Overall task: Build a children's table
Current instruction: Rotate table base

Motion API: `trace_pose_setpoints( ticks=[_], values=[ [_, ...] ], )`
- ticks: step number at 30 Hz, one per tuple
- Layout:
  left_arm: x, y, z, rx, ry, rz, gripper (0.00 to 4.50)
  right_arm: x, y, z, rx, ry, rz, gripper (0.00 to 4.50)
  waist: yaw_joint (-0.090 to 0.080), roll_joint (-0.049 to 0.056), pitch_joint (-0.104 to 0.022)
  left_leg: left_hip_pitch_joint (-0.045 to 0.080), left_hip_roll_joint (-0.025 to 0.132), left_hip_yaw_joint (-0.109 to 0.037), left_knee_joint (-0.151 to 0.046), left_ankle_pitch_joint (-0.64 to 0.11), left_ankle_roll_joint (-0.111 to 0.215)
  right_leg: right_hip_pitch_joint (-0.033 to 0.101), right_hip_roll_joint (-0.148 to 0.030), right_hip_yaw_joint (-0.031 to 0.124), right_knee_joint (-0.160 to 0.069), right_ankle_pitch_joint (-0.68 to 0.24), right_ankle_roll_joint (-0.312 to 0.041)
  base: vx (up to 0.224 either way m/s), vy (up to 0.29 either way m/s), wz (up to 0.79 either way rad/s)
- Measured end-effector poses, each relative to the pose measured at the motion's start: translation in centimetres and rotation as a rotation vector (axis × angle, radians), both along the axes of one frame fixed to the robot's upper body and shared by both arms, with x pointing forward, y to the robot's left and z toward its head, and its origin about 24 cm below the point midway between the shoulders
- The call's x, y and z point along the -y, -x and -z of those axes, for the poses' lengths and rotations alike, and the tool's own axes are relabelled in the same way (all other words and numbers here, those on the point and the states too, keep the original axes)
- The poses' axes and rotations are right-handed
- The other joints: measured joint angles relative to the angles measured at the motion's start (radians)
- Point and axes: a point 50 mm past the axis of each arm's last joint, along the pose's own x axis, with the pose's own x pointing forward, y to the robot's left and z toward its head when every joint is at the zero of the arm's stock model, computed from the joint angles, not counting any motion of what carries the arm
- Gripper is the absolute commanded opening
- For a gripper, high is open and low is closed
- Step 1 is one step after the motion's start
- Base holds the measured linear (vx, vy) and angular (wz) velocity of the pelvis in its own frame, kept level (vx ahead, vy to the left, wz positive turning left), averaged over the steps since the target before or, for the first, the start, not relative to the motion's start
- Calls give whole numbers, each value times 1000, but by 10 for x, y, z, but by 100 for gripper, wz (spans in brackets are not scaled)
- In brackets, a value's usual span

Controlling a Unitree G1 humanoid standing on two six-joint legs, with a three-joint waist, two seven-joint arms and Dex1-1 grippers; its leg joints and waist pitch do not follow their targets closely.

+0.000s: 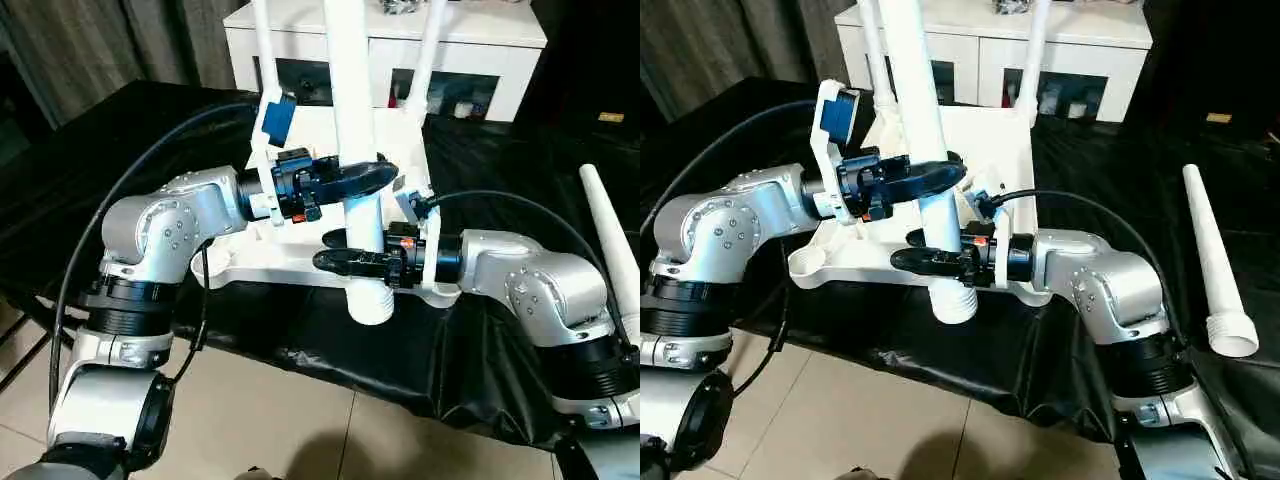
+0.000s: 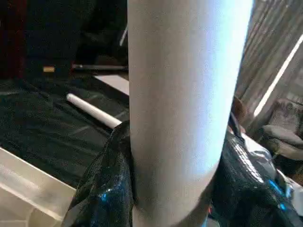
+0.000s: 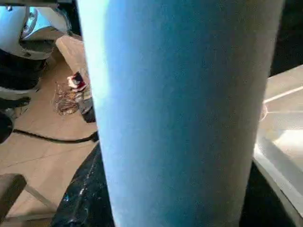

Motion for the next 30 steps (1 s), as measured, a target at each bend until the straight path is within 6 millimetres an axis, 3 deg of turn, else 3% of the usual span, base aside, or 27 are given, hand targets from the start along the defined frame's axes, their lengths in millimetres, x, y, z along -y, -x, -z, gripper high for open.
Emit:
trace_pose_setpoints(
  ticks=[1,4,11,15,16,17,19,22,25,26,30],
  values=[
    [0,-1,0,6,-2,-14,219,0,-1,0,6,3,13,188,0,0,0,0,0,0,0,0,0,0,0,0,0,0,0,0,0,0],
    [6,-15,2,-5,-34,-165,257,1,-16,2,50,60,197,186,1,0,0,-1,0,0,1,1,-1,0,0,0,0,1,0,0,0,0],
    [22,-31,9,-15,-80,-472,302,-7,-34,21,69,136,534,185,-7,1,0,-2,0,-1,0,1,-2,0,0,-1,-1,2,0,0,0,0],
    [32,-39,16,-105,-2,-611,332,-16,-45,27,132,220,711,184,-16,1,0,-2,0,-1,0,1,-2,0,0,-1,-2,2,0,0,0,0],
    [31,-40,16,-111,7,-626,288,-18,-45,29,141,232,722,184,-17,2,0,-2,0,-1,0,1,-2,-1,0,-1,-3,2,0,0,0,0],
    [31,-40,17,-115,11,-640,275,-20,-46,30,150,247,735,184,-17,2,0,-2,0,-1,0,1,-2,-1,1,-1,-3,2,0,0,0,0],
    [31,-41,17,-109,19,-659,278,-24,-48,32,183,286,765,184,-16,3,0,-2,0,-2,-1,1,-2,-1,1,-1,-3,2,0,0,0,0],
    [29,-42,16,-109,30,-677,230,-30,-48,34,205,305,773,184,-15,3,0,-3,0,-2,-1,1,-2,-1,1,-1,-4,2,0,0,0,0],
    [29,-42,16,-106,28,-677,229,-32,-48,35,213,311,787,184,-14,3,0,-2,0,-2,-1,1,-2,0,1,-1,-4,2,0,0,0,0],
    [29,-42,16,-108,28,-678,200,-33,-49,36,214,312,790,184,-14,3,0,-3,0,-2,-1,1,-2,0,1,-1,-4,2,0,0,0,0],
    [27,-43,17,-104,16,-692,185,-34,-50,37,215,317,795,184,-14,3,0,-2,0,-2,-1,1,-2,0,1,-1,-4,2,0,0,0,0]
  ],
)
